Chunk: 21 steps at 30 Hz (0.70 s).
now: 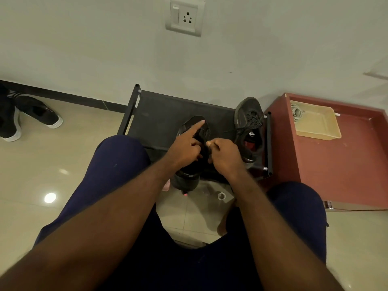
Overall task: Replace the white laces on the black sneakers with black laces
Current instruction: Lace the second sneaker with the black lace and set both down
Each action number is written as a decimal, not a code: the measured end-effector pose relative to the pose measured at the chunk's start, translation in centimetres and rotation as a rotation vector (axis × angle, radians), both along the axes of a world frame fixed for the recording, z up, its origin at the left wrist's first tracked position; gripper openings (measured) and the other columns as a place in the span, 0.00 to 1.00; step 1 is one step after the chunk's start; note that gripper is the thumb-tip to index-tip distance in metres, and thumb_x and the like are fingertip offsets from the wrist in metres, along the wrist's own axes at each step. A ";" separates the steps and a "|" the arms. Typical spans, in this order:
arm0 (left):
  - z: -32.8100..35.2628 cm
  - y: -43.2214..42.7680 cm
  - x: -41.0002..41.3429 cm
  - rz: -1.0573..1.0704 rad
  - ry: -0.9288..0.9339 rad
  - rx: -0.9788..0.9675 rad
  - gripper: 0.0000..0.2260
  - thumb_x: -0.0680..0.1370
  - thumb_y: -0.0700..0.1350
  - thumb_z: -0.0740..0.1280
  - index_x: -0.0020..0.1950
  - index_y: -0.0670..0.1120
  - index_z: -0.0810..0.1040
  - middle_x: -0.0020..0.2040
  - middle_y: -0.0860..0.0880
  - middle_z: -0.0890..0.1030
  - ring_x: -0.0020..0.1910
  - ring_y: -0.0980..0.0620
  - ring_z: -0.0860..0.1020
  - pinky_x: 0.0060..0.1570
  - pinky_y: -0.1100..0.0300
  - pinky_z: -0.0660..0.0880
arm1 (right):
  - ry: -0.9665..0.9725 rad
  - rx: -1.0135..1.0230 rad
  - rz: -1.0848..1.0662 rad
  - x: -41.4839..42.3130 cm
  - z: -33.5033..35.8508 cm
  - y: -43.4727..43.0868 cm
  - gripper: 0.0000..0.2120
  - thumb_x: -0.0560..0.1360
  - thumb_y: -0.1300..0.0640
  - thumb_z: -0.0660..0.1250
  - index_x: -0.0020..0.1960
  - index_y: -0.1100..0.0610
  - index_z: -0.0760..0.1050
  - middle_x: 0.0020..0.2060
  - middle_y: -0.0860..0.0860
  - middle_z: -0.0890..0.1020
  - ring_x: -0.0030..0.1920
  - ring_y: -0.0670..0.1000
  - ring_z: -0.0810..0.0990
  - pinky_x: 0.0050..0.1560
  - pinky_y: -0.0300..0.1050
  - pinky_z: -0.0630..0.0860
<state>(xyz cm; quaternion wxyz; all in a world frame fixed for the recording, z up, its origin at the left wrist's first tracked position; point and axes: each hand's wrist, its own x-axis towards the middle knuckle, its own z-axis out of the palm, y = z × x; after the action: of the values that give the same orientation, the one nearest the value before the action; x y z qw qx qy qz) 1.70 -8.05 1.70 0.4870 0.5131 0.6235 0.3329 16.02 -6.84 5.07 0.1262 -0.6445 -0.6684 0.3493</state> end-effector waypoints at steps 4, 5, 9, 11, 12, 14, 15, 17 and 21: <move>0.8 -0.3 -0.5 -0.189 0.083 0.022 0.27 0.76 0.34 0.64 0.72 0.54 0.73 0.53 0.51 0.83 0.50 0.53 0.81 0.52 0.60 0.79 | -0.180 -0.029 0.213 -0.4 0.5 1.4 0.12 0.82 0.57 0.62 0.45 0.59 0.80 0.41 0.57 0.83 0.42 0.57 0.81 0.43 0.52 0.77; 1.2 -0.4 -0.5 -0.206 0.126 0.032 0.23 0.77 0.35 0.65 0.71 0.51 0.74 0.56 0.52 0.81 0.52 0.56 0.79 0.52 0.64 0.76 | -0.193 -0.051 0.252 -0.6 1.0 1.6 0.11 0.82 0.59 0.61 0.46 0.60 0.80 0.42 0.58 0.83 0.43 0.57 0.80 0.42 0.50 0.75; 1.3 -0.1 -0.1 -0.143 0.272 0.122 0.14 0.80 0.37 0.63 0.65 0.44 0.79 0.57 0.45 0.83 0.52 0.52 0.79 0.54 0.62 0.73 | -0.163 -0.155 0.315 -1.0 2.1 2.0 0.08 0.79 0.65 0.60 0.44 0.60 0.77 0.39 0.54 0.80 0.37 0.51 0.77 0.33 0.39 0.70; 0.7 0.2 -0.1 -0.082 0.219 0.101 0.11 0.81 0.38 0.62 0.59 0.43 0.82 0.51 0.43 0.84 0.45 0.50 0.82 0.52 0.55 0.79 | -0.045 -0.176 0.240 -0.8 2.1 1.9 0.07 0.78 0.65 0.61 0.46 0.59 0.77 0.38 0.54 0.80 0.36 0.51 0.79 0.32 0.40 0.74; 0.4 0.3 -0.2 -0.053 0.182 0.075 0.10 0.82 0.40 0.62 0.55 0.42 0.83 0.47 0.43 0.85 0.42 0.49 0.83 0.49 0.51 0.81 | 0.037 -0.173 0.165 -0.4 2.0 1.7 0.06 0.79 0.65 0.62 0.51 0.59 0.77 0.40 0.56 0.82 0.38 0.52 0.81 0.34 0.43 0.77; -0.1 0.4 -0.3 0.000 0.149 0.020 0.10 0.83 0.43 0.61 0.51 0.42 0.82 0.43 0.44 0.84 0.39 0.49 0.84 0.45 0.49 0.82 | 0.242 -0.190 -0.024 0.6 2.1 1.1 0.11 0.81 0.62 0.63 0.63 0.55 0.74 0.43 0.56 0.83 0.33 0.46 0.80 0.29 0.39 0.73; -0.1 0.5 -0.2 0.013 0.145 0.003 0.11 0.83 0.44 0.61 0.51 0.42 0.82 0.42 0.44 0.84 0.39 0.50 0.84 0.44 0.50 0.82 | 0.421 -0.212 -0.142 1.3 2.0 0.8 0.11 0.82 0.61 0.62 0.64 0.53 0.72 0.40 0.55 0.82 0.28 0.43 0.75 0.25 0.37 0.68; -0.1 0.5 -0.1 0.028 0.122 -0.025 0.10 0.83 0.45 0.61 0.53 0.42 0.81 0.44 0.44 0.84 0.40 0.50 0.84 0.43 0.53 0.83 | 0.917 -0.277 -0.420 2.6 2.2 0.1 0.10 0.83 0.63 0.59 0.62 0.55 0.73 0.37 0.53 0.79 0.24 0.44 0.69 0.23 0.36 0.63; 0.1 0.6 0.1 0.079 0.074 -0.059 0.11 0.83 0.44 0.62 0.54 0.40 0.80 0.45 0.40 0.84 0.40 0.46 0.84 0.43 0.51 0.83 | 1.501 -0.328 -0.700 4.2 3.6 -0.7 0.16 0.81 0.67 0.53 0.60 0.58 0.76 0.45 0.54 0.83 0.36 0.46 0.80 0.34 0.37 0.76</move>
<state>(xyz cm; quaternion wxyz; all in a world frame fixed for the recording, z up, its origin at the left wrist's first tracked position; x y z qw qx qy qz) 1.78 -7.40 1.83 0.4648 0.4855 0.6705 0.3142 20.26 -7.56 8.69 0.5426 -0.4216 -0.1099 0.7182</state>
